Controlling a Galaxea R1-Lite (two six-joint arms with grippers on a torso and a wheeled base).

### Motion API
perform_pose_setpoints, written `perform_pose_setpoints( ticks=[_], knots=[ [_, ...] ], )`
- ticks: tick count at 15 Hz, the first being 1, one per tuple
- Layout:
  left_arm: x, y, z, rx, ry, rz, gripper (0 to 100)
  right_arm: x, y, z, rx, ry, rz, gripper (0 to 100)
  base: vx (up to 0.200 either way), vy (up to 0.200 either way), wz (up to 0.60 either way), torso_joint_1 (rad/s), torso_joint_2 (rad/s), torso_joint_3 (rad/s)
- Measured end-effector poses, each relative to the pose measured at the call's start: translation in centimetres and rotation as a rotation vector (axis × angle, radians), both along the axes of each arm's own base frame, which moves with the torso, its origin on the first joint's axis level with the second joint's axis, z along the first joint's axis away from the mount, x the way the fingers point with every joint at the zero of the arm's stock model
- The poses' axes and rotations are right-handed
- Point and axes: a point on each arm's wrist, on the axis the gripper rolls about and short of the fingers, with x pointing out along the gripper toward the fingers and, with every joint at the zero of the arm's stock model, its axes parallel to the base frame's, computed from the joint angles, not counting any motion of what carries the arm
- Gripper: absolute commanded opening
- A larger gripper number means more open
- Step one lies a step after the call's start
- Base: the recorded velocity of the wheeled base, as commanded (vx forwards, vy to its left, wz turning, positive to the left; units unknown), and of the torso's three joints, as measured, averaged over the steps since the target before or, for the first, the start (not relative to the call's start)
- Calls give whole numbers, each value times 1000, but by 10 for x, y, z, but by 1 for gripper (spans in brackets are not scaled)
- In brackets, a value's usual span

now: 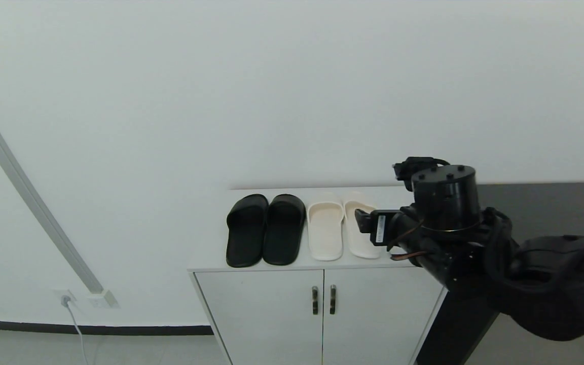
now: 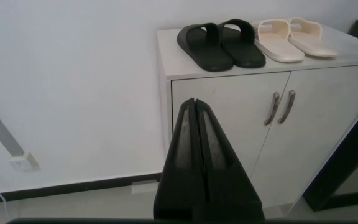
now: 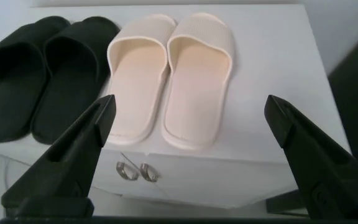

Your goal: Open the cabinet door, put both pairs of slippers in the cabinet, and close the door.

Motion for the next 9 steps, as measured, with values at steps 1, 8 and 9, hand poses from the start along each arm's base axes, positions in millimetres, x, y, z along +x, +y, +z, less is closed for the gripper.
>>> perform_pose_setpoints(
  ticks=[1,8,9],
  knots=[
    [0,0,0,0,0,0,0,7,6,-6,-2,-1,-11,100,0,0,0,0,0,0],
    [0,0,0,0,0,0,0,38,34,-28,-14,3,-30,100,0,0,0,0,0,0],
    [0,0,0,0,0,0,0,41,36,-29,-13,2,-31,100,0,0,0,0,0,0]
  ],
)
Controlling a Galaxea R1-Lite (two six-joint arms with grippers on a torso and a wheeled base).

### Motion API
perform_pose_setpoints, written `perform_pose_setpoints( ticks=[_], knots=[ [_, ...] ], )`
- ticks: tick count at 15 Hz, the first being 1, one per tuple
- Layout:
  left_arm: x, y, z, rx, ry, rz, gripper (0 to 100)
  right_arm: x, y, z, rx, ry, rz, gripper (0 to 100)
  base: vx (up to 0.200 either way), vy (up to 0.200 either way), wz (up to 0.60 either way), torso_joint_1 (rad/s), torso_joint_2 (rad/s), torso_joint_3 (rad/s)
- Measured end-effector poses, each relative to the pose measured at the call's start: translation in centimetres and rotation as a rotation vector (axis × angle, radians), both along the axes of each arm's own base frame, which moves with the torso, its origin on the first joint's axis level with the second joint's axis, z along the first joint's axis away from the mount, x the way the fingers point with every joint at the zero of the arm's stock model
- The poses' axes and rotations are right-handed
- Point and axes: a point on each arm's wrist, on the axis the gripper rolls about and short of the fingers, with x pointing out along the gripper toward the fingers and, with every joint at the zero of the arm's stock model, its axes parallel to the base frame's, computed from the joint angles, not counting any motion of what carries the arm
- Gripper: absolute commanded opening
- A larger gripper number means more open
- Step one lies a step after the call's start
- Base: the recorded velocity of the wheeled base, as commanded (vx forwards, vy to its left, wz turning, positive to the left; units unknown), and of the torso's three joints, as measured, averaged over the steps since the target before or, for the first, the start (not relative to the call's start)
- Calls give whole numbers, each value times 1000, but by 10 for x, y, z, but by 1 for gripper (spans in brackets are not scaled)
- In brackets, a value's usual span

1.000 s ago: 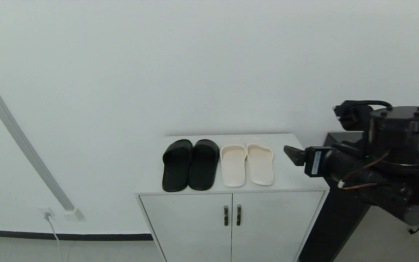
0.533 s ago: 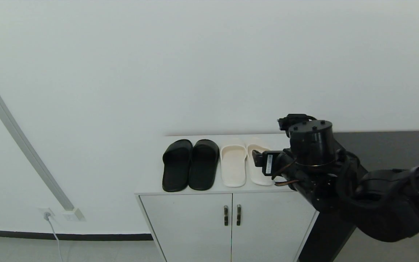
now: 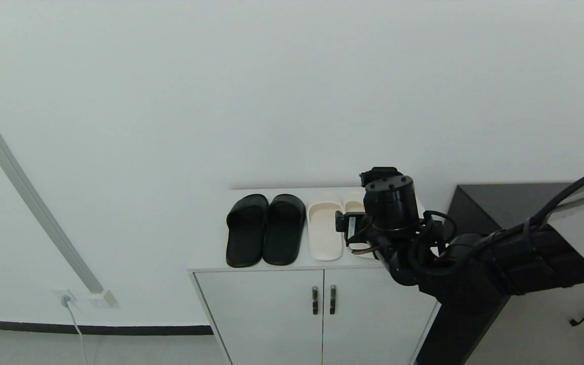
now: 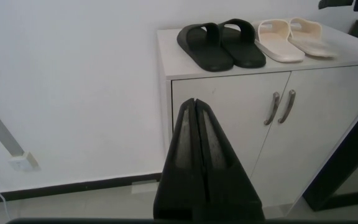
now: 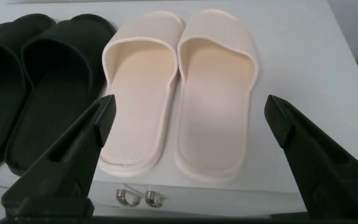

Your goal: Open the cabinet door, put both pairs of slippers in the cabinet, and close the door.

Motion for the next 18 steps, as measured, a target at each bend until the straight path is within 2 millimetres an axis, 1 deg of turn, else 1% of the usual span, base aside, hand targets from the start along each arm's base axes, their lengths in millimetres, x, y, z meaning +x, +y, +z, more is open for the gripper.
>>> perform_pose_setpoints(
  ticks=[3,8,11,14,18],
  knots=[
    [0,0,0,0,0,0,0,8,5,-6,-1,1,-6,100,0,0,0,0,0,0],
    [0,0,0,0,0,0,0,29,10,-23,-6,6,-31,100,0,0,0,0,0,0],
    [0,0,0,0,0,0,0,46,16,-32,-2,-1,-44,100,0,0,0,0,0,0],
    [0,0,0,0,0,0,0,68,16,-43,-18,-5,-57,100,0,0,0,0,0,0],
    [0,0,0,0,0,0,0,84,24,-55,-34,-11,-44,100,0,0,0,0,0,0]
  ],
)
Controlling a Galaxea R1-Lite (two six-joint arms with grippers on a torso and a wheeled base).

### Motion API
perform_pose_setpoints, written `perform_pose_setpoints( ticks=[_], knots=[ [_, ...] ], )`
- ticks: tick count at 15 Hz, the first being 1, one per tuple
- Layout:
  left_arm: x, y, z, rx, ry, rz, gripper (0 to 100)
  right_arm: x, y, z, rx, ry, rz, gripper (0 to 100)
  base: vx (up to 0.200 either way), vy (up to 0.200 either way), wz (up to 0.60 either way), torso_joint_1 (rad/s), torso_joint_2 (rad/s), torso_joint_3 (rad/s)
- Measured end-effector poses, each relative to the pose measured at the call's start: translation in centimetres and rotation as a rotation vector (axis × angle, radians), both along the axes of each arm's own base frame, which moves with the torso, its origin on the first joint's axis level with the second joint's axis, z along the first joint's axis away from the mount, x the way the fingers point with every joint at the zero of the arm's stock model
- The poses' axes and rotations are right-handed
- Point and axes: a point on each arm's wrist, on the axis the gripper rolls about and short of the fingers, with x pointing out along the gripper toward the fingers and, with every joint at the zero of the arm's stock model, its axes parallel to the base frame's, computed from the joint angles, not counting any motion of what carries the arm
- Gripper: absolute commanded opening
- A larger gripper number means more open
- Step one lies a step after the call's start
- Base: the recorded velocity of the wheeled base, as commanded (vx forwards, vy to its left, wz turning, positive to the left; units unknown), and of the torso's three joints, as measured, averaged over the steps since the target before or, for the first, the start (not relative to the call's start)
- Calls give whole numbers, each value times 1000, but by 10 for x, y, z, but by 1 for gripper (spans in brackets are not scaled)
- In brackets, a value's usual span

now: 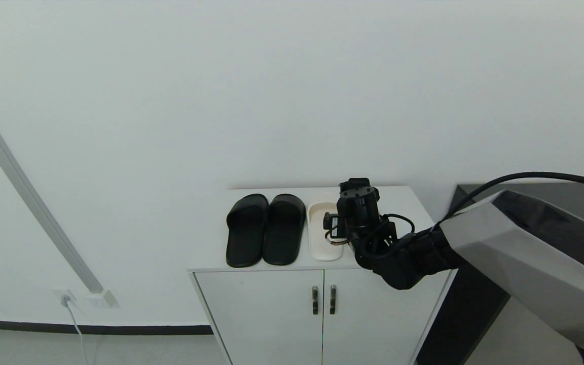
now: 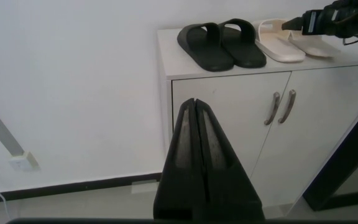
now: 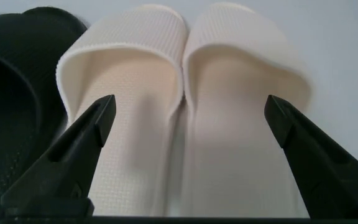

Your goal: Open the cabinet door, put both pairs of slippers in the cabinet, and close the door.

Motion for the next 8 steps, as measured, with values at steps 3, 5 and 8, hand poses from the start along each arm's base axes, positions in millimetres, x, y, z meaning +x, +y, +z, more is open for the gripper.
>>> perform_pose_setpoints(
  ticks=[3,5,8],
  knots=[
    [0,0,0,0,0,0,0,16,4,-5,3,-7,-10,100,0,0,0,0,0,0],
    [0,0,0,0,0,0,0,23,5,-10,-3,2,-2,100,0,0,0,0,0,0],
    [0,0,0,0,0,0,0,34,6,-14,-3,-8,-4,100,0,0,0,0,0,0]
  ],
)
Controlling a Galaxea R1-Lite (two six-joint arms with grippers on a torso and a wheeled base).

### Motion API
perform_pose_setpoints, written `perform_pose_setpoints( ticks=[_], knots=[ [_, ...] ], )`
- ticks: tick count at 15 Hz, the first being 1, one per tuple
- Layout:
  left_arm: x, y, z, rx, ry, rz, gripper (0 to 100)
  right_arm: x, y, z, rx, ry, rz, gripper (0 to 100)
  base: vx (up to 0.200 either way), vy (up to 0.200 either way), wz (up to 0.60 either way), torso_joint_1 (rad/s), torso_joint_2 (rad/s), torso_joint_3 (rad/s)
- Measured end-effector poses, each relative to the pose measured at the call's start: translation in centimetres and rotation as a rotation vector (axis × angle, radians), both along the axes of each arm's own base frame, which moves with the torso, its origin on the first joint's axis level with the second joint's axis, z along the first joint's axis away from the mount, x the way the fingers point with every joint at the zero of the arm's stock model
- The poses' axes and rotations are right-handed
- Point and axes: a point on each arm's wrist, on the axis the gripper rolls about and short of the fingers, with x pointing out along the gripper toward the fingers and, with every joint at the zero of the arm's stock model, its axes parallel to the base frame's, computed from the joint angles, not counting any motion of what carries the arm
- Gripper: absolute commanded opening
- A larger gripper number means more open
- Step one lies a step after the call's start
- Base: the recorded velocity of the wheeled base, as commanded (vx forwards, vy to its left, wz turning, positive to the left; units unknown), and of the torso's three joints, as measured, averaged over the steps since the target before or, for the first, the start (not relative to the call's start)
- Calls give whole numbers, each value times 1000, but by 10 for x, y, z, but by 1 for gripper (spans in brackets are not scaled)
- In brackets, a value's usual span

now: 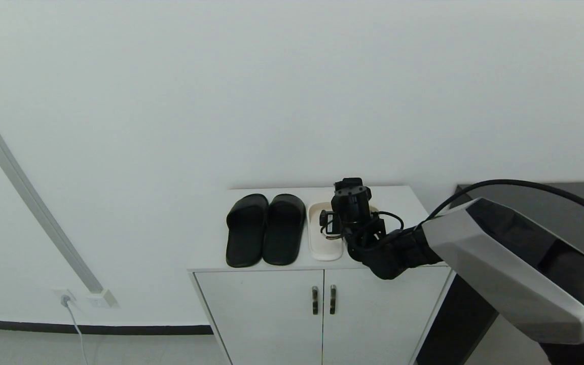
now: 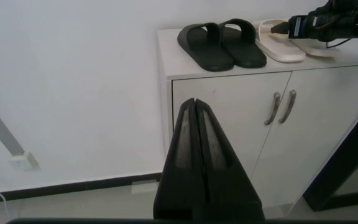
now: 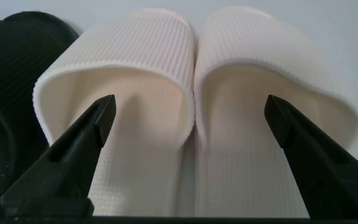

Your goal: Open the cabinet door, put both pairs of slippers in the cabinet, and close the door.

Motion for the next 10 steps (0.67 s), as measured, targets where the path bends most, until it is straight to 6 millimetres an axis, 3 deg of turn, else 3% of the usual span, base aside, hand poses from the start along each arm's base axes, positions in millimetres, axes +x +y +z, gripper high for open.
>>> perform_pose_setpoints(
  ticks=[1,2,10],
  knots=[
    [0,0,0,0,0,0,0,4,-1,-1,-7,-5,-3,100,0,0,0,0,0,0],
    [0,0,0,0,0,0,0,6,0,-2,-9,-11,-3,0,0,0,0,0,0,0],
    [0,0,0,0,0,0,0,16,3,-8,-25,-14,-5,0,0,0,0,0,0,0]
  ],
)
